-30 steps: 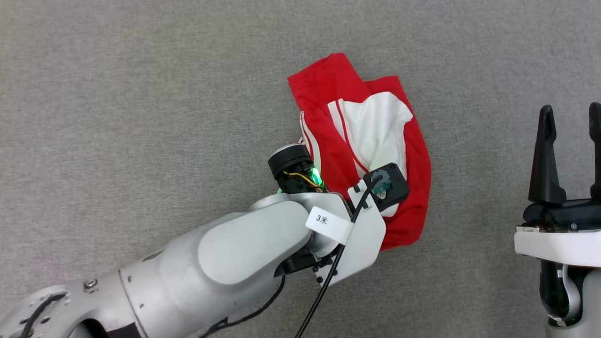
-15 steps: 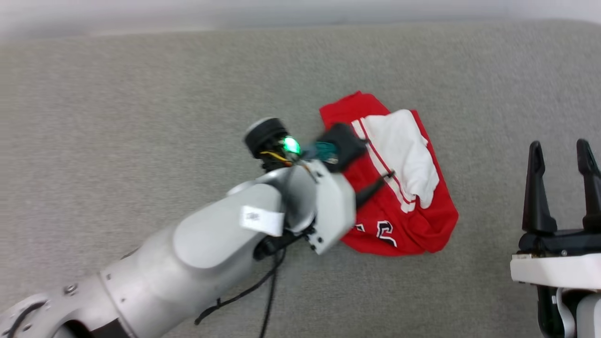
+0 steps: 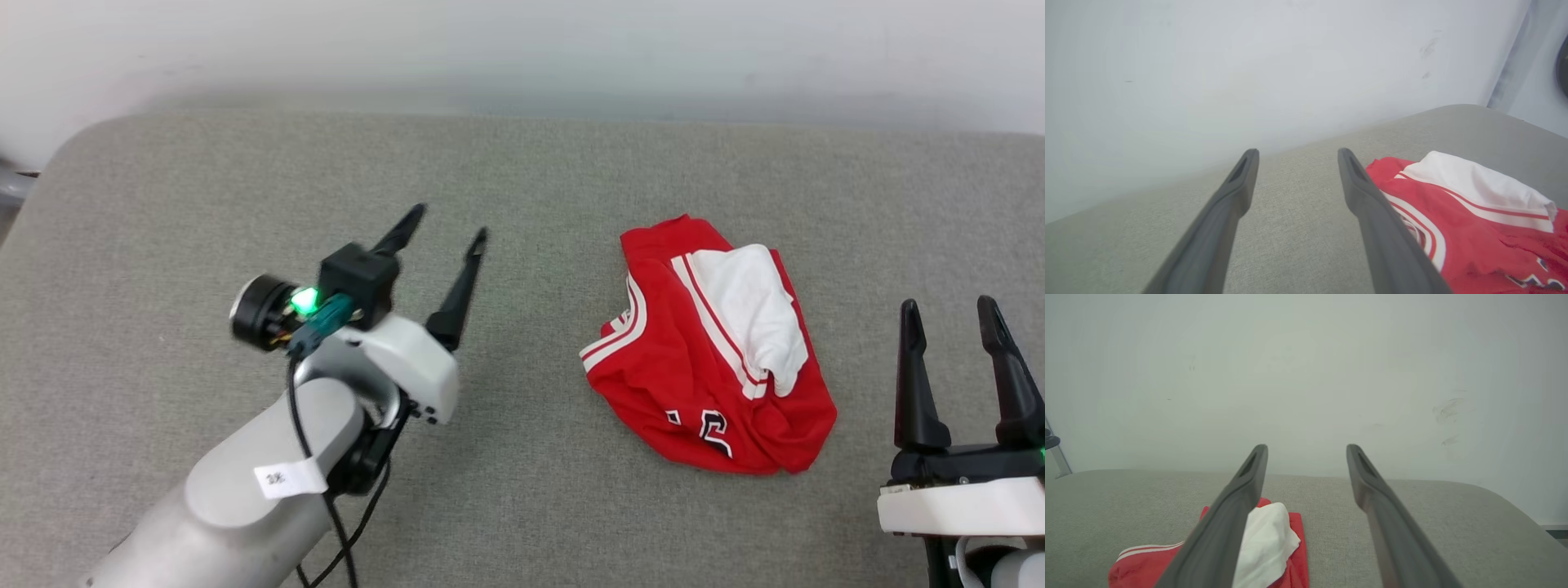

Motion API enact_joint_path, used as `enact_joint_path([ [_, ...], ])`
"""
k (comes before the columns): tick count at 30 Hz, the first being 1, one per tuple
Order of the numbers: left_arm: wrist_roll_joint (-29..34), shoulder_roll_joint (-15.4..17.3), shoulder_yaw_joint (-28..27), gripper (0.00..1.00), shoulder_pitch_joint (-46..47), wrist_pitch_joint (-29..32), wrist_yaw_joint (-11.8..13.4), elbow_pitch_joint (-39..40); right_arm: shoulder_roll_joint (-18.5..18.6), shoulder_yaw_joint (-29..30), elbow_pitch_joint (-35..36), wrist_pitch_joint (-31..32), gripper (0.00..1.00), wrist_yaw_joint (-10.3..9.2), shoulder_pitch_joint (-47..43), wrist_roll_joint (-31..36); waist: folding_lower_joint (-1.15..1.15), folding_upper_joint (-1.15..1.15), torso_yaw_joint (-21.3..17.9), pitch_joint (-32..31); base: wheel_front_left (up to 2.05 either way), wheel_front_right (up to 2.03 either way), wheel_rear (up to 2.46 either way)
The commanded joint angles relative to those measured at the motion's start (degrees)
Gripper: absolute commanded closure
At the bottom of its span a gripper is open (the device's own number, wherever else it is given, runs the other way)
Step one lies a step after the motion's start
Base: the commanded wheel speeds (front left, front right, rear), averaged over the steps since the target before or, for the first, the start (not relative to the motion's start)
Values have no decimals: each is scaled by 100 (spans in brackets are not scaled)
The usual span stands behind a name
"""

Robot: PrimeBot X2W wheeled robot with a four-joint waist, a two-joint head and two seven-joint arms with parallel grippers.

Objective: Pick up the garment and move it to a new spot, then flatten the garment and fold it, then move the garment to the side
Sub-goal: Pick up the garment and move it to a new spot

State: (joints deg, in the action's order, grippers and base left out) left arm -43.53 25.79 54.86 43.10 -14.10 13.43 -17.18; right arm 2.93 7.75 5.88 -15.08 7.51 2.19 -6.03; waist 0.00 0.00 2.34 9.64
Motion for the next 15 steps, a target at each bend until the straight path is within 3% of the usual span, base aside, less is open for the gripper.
enact_joint_path([
  [1,56,84,-253,0,-333,-86,232,52,-9,-7,-35,-14,0,-4,-120,6,0,0,96,-144,0,0,0],
  [8,697,150,-1536,0,-1586,-118,909,723,-10,-18,-148,-14,0,-4,-282,-4,0,0,188,-384,0,0,0],
  [15,1382,-127,-2721,0,-2750,-116,1070,1249,-10,-28,-256,-14,0,-4,-396,-42,0,0,218,-517,0,0,0],
])
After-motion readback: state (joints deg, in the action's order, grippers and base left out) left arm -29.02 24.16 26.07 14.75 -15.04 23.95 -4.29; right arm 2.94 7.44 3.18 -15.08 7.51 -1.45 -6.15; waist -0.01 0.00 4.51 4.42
